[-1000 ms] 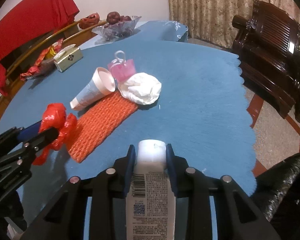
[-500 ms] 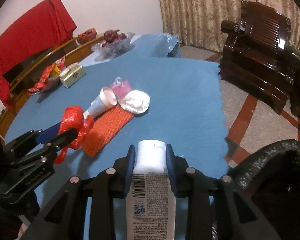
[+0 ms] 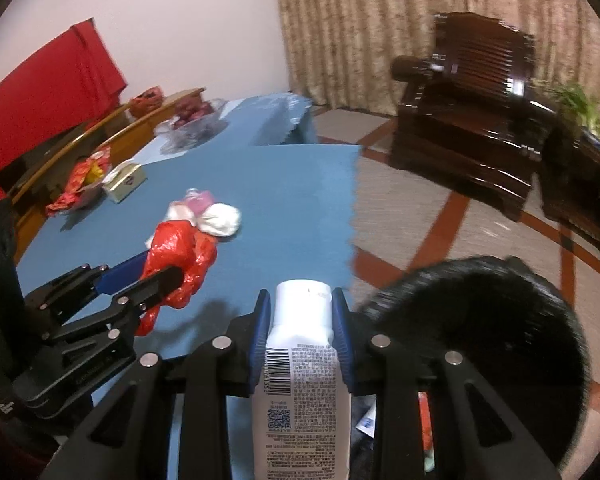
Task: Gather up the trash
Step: 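Carry the red bag and white tube over the bin and open both tools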
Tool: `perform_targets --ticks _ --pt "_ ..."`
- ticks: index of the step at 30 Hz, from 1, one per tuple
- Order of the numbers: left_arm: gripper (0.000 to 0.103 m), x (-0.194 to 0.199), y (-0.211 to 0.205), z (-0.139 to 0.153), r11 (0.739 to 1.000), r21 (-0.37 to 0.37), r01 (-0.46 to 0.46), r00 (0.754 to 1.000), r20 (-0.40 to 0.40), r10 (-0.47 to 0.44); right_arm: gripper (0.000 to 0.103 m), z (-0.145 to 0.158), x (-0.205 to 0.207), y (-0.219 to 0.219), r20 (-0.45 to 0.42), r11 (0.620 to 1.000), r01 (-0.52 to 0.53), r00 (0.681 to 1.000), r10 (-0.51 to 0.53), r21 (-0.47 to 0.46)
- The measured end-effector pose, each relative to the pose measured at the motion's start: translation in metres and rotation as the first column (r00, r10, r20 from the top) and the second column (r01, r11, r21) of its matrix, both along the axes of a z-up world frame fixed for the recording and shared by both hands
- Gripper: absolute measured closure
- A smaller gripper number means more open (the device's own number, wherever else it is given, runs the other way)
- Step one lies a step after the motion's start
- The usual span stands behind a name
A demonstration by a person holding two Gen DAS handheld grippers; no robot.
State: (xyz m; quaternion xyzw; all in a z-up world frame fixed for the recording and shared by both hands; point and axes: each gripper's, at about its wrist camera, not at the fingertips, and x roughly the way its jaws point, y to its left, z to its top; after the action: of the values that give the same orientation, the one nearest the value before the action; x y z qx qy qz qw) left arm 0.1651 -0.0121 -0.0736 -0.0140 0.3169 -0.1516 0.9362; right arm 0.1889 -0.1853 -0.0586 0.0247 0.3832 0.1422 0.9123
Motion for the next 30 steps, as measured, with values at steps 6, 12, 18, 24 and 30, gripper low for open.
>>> perform_targets --ticks 6,12,18,24,30 --pt "0.07 -0.002 -0.051 -0.004 0.994 -0.016 0.106 0.994 0.004 -0.106 0.073 -0.008 -0.015 -0.062 -0.012 0.992 0.122 0.992 -0.122 -0.028" --pt "0.07 -0.002 -0.092 -0.008 0.983 -0.023 0.183 0.983 0.019 -0.183 0.073 -0.018 -0.025 -0.11 -0.012 0.974 0.219 0.975 -0.22 -0.056" --pt "0.07 0.002 -0.127 -0.015 0.972 -0.029 0.233 0.973 0.01 -0.233 0.073 -0.029 -0.032 -0.142 -0.017 0.958 0.284 0.958 -0.285 -0.037" --pt "0.056 0.009 -0.148 -0.024 0.961 -0.044 0.273 0.961 -0.016 -0.274 0.072 -0.04 -0.032 -0.158 -0.022 0.946 0.321 0.946 -0.322 -0.05" --pt "0.035 0.011 -0.145 -0.026 0.962 -0.04 0.271 0.962 -0.021 -0.272 0.047 -0.046 -0.031 -0.162 -0.011 0.934 0.35 0.936 -0.352 -0.075"
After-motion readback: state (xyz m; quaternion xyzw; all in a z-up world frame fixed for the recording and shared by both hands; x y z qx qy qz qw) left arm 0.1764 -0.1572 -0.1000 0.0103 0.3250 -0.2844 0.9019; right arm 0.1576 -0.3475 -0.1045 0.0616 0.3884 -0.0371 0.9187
